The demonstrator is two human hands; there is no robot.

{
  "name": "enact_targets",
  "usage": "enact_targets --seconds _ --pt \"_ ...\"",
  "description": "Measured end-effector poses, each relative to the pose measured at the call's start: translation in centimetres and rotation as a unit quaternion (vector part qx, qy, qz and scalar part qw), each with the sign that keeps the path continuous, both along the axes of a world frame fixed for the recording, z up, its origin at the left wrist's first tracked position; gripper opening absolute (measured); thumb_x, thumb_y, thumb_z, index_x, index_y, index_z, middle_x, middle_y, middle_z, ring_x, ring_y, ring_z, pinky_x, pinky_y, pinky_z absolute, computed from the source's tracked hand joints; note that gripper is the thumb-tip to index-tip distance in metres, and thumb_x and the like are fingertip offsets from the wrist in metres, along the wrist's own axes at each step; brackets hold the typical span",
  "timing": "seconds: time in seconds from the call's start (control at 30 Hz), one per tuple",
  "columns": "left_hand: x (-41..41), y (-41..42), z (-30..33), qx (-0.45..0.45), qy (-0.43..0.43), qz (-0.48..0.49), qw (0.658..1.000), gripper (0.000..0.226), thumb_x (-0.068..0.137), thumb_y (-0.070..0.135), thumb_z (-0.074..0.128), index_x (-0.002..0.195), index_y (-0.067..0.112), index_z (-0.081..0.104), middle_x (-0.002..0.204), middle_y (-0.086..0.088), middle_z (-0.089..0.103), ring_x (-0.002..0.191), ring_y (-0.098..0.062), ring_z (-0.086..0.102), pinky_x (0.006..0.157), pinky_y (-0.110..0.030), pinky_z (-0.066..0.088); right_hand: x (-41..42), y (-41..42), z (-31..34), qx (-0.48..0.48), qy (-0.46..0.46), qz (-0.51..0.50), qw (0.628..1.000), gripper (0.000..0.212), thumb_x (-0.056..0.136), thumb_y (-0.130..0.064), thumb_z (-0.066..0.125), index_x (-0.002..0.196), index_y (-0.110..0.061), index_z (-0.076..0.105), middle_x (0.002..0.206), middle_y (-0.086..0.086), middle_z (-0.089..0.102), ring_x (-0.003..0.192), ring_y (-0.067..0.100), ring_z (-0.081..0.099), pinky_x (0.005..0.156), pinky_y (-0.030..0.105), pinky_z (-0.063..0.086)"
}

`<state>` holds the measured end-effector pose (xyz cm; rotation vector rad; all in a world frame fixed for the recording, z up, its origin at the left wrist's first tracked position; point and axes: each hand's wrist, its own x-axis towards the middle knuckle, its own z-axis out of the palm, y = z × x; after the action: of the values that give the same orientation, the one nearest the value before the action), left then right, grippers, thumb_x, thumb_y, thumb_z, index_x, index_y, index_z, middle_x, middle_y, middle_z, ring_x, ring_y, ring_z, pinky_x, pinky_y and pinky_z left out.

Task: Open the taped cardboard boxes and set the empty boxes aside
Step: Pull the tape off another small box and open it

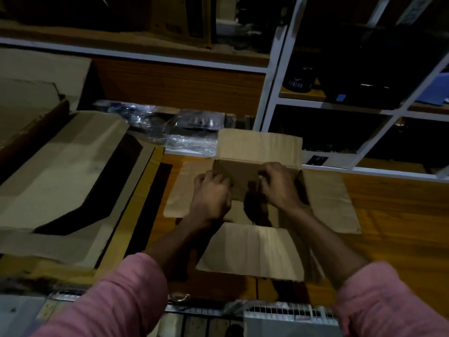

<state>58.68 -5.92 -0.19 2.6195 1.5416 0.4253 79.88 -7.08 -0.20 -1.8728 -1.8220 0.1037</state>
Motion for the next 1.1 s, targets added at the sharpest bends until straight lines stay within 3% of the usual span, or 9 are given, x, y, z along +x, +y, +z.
enact_targets --seconds 0.27,0.4,0.5,0.67,0.8,0.9,0.97,1.03,1.1 --pt "-2.0 -4.6 -0.1 0.133 -0.014 -0.153 0.979 0.036 0.094 0.041 0.042 0.095 0.018 0.069 0.092 -0.005 0.072 0.089 -0.026 0.061 0.093 -0.046 0.043 -2.2 -10.3 2.1 -0.153 0.068 0.048 0.985 0.033 0.104 -0.045 0.048 0.08 -0.027 0.063 0.074 -0.006 0.064 0.069 0.008 0.059 0.065 0.038 0.05" --pt "-4.2 -5.9 -1.0 0.129 0.062 -0.246 0.959 0.048 0.1 0.056 0.043 0.099 0.018 0.071 0.097 -0.006 0.073 0.101 -0.027 0.062 0.1 -0.055 0.042 -2.5 -13.4 2.5 -0.211 0.031 0.074 0.974 0.029 0.097 -0.054 0.051 0.106 -0.034 0.069 0.097 -0.013 0.071 0.086 0.002 0.063 0.075 0.036 0.057" --pt "-5.1 -6.4 -1.3 0.059 0.142 -0.242 0.958 0.053 0.105 0.059 0.032 0.123 0.019 0.062 0.124 -0.006 0.067 0.126 -0.026 0.051 0.113 -0.058 0.027 -2.8 -14.7 2.2 -0.244 0.005 0.077 0.967 0.034 0.096 -0.032 0.063 0.13 -0.035 0.061 0.121 -0.011 0.067 0.108 0.006 0.06 0.09 0.036 0.056" --pt "-4.6 -7.4 -1.1 0.033 0.108 -0.197 0.974 0.036 0.108 0.047 0.036 0.13 0.024 0.053 0.136 -0.002 0.064 0.128 -0.025 0.045 0.116 -0.046 0.022 -5.1 -16.0 0.7 -0.162 -0.021 -0.025 0.986 0.04 0.086 -0.008 0.072 0.12 -0.029 0.067 0.115 -0.008 0.072 0.106 0.012 0.066 0.091 0.035 0.054" --pt "-4.6 -8.4 -1.2 0.03 0.102 -0.139 0.985 0.039 0.107 0.047 0.04 0.14 0.026 0.047 0.146 -0.005 0.051 0.138 -0.03 0.033 0.116 -0.048 0.02 -6.4 -16.6 -0.5 -0.115 -0.083 -0.064 0.988 0.049 0.079 -0.007 0.077 0.123 -0.026 0.065 0.121 -0.007 0.069 0.114 0.019 0.061 0.092 0.037 0.039" --pt "-5.6 -10.2 -2.8 0.016 0.066 -0.036 0.997 0.062 0.099 0.052 0.055 0.151 0.025 0.037 0.157 -0.012 0.029 0.139 -0.035 0.028 0.113 -0.054 0.026 -5.8 -18.0 -2.2 -0.012 -0.111 -0.088 0.99 0.033 0.085 -0.019 0.077 0.117 -0.023 0.067 0.11 0.0 0.066 0.104 0.027 0.058 0.082 0.036 0.034" --pt "-6.6 -11.1 -4.3 0.024 0.02 -0.004 0.999 0.088 0.085 0.057 0.072 0.155 0.019 0.036 0.155 -0.016 0.031 0.126 -0.038 0.041 0.098 -0.054 0.041 -5.3 -19.2 -3.2 0.068 -0.122 -0.137 0.981 0.028 0.087 -0.023 0.076 0.114 -0.02 0.068 0.11 0.004 0.064 0.105 0.029 0.053 0.084 0.038 0.034" --pt "-7.3 -11.6 -5.5 0.024 -0.014 -0.007 1.0 0.108 0.074 0.059 0.081 0.159 0.017 0.031 0.158 -0.016 0.028 0.114 -0.038 0.045 0.085 -0.052 0.047 -5.2 -20.6 -3.6 0.1 -0.114 -0.19 0.97 0.035 0.084 -0.022 0.079 0.117 -0.018 0.067 0.118 0.007 0.063 0.11 0.031 0.049 0.085 0.042 0.037" --pt "-7.5 -11.8 -5.8 0.002 -0.032 -0.024 0.999 0.117 0.074 0.061 0.08 0.163 0.019 0.017 0.168 -0.011 0.01 0.122 -0.04 0.041 0.091 -0.057 0.047 -5.5 -21.7 -4.1 0.068 -0.087 -0.233 0.966 0.05 0.082 -0.026 0.082 0.127 -0.02 0.063 0.131 0.007 0.055 0.113 0.032 0.045 0.084 0.044 0.039"
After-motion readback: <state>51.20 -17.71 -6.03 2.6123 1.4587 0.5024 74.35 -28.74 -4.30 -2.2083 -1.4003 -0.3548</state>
